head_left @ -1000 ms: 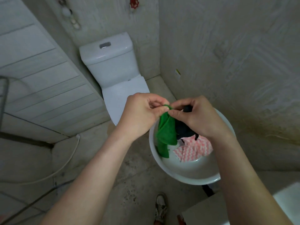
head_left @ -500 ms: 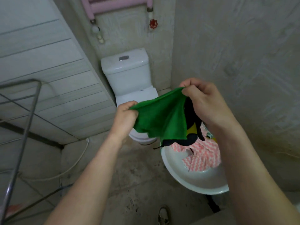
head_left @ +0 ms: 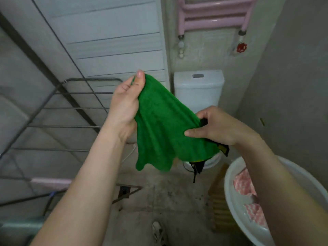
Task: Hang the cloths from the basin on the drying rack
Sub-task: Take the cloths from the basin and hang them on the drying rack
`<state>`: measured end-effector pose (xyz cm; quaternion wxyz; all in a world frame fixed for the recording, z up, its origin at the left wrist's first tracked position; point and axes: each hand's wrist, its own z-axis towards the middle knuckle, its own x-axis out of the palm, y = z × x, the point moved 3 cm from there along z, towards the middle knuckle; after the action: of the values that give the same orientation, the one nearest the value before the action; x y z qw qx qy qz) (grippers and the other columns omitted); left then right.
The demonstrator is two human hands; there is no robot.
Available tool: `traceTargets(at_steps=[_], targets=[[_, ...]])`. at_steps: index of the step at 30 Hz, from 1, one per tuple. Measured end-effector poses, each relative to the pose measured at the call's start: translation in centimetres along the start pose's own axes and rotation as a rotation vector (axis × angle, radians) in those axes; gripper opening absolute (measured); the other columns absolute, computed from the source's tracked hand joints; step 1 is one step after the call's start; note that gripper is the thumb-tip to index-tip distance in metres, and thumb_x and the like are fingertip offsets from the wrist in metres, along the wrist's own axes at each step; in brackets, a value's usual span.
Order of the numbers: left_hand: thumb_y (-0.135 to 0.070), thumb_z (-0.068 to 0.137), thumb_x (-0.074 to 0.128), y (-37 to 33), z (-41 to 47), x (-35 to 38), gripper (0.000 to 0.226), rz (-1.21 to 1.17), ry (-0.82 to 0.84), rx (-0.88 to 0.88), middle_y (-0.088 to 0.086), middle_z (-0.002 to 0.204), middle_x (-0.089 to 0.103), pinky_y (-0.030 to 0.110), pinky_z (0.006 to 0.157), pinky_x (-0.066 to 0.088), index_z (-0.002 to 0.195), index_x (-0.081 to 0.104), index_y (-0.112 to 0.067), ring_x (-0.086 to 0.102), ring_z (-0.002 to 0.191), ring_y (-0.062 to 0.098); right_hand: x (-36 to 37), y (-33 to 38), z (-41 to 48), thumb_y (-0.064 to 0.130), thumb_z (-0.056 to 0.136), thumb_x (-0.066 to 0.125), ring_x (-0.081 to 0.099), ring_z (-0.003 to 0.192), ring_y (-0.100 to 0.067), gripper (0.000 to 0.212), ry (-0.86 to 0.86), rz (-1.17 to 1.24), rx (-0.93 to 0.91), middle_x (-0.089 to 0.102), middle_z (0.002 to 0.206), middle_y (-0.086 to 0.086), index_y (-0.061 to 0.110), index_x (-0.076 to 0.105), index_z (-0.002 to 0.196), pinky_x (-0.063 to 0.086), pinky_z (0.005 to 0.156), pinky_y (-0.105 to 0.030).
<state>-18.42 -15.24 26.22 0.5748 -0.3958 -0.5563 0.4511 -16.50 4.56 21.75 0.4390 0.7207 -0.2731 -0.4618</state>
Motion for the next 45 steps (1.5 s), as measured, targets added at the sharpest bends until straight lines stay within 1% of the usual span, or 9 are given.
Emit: traceTargets(at_steps=[4, 13, 18, 26, 29, 32, 35, 39, 45], targets=[[-0.026, 0.098, 0.048, -3.1, 1.4, -6.8, 0.032, 0.049, -0.059, 0.101, 0.013, 0.079, 0.063, 0.041, 0.078, 0.052, 0.075, 0.064, -0.012, 0.059, 0.073, 0.026, 3.0, 1.3, 3.9, 0.023, 0.088, 0.067, 0.056, 0.051, 0.002, 0.013, -0.026, -0.188, -0.054, 0.063, 0.057, 0.013, 0.02, 0.074, 0.077, 0.041, 0.05, -0.013], [-0.014, 0.099, 0.046, -7.7, 4.1, -22.2, 0.024, 0.289, -0.363, 0.271, -0.004, 0.068, 0.061, 0.024, 0.063, 0.049, 0.079, 0.058, -0.018, 0.056, 0.061, 0.008, 8.1, 10.4, 10.8, 0.019, 0.094, 0.055, 0.068, 0.063, -0.002, 0.021, 0.083, 0.422, -0.074, 0.075, 0.074, 0.003, 0.009, 0.073, 0.087, 0.048, 0.056, -0.009], [-0.014, 0.1, 0.045, -9.0, 5.2, -28.2, 0.027, 0.492, -0.557, 0.302, -0.014, 0.059, 0.059, 0.014, 0.058, 0.044, 0.077, 0.056, -0.022, 0.053, 0.055, -0.005, 12.8, 14.7, 15.1, 0.026, 0.096, 0.051, 0.068, 0.066, -0.003, 0.03, 0.172, 0.417, -0.121, 0.075, 0.077, 0.002, 0.013, 0.072, 0.08, 0.047, 0.055, -0.01], [-0.042, 0.096, 0.043, -11.9, 7.1, -36.4, 0.029, 1.097, -0.873, 0.303, -0.007, 0.069, 0.056, 0.027, 0.056, 0.031, 0.078, 0.058, -0.025, 0.05, 0.064, 0.01, 18.4, 19.3, 20.4, 0.029, 0.098, 0.048, 0.065, 0.058, 0.0, 0.034, 0.196, 0.37, -0.22, 0.074, 0.071, 0.005, 0.012, 0.072, 0.082, 0.045, 0.053, -0.009], [-0.043, 0.094, 0.046, -12.3, 8.1, -38.8, 0.036, 0.901, -0.851, 0.285, -0.01, 0.058, 0.048, 0.028, 0.055, 0.035, 0.062, 0.053, -0.028, 0.048, 0.055, 0.014, 19.3, 20.4, 22.4, 0.031, 0.098, 0.05, 0.071, 0.075, -0.01, 0.036, 0.167, 0.3, -0.257, 0.076, 0.085, -0.003, 0.004, 0.073, 0.091, 0.051, 0.071, -0.018], [-0.039, 0.096, 0.048, -11.4, 8.3, -39.6, 0.026, 0.558, -0.829, 0.191, -0.002, 0.08, 0.065, 0.031, 0.051, 0.052, 0.073, 0.058, -0.032, 0.062, 0.049, 0.017, 20.4, 20.0, 23.6, 0.034, 0.097, 0.051, 0.07, 0.09, -0.024, 0.038, 0.109, 0.176, -0.274, 0.075, 0.092, -0.01, 0.005, 0.074, 0.088, 0.052, 0.084, -0.024], [-0.032, 0.098, 0.048, -9.7, 7.8, -41.2, 0.02, 0.391, -0.798, 0.149, 0.003, 0.09, 0.065, 0.026, 0.062, 0.057, 0.084, 0.06, -0.026, 0.066, 0.063, 0.017, 22.5, 18.6, 24.9, 0.04, 0.096, 0.05, 0.065, 0.087, -0.035, 0.044, 0.106, -0.011, -0.285, 0.071, 0.093, -0.021, 0.002, 0.071, 0.091, 0.05, 0.075, -0.032], [-0.028, 0.097, 0.051, -7.1, 7.6, -43.3, 0.017, 0.16, -0.717, 0.029, 0.002, 0.098, 0.065, 0.024, 0.081, 0.052, 0.1, 0.063, -0.017, 0.065, 0.085, 0.016, 24.6, 17.0, 26.1, 0.04, 0.097, 0.048, 0.041, 0.039, -0.006, 0.046, 0.093, -0.169, -0.273, 0.044, 0.041, 0.01, 0.003, 0.065, 0.076, 0.033, 0.049, -0.027], [-0.028, 0.092, 0.056, -5.5, 7.1, -44.0, 0.011, 0.054, -0.771, -0.083, -0.002, 0.082, 0.06, 0.03, 0.084, 0.048, 0.086, 0.06, -0.02, 0.059, 0.081, 0.015, 26.1, 15.1, 26.8, 0.039, 0.097, 0.049, 0.034, 0.034, -0.003, 0.039, 0.171, -0.185, -0.245, 0.039, 0.039, 0.011, 0.017, 0.065, 0.069, 0.03, 0.041, -0.017]])
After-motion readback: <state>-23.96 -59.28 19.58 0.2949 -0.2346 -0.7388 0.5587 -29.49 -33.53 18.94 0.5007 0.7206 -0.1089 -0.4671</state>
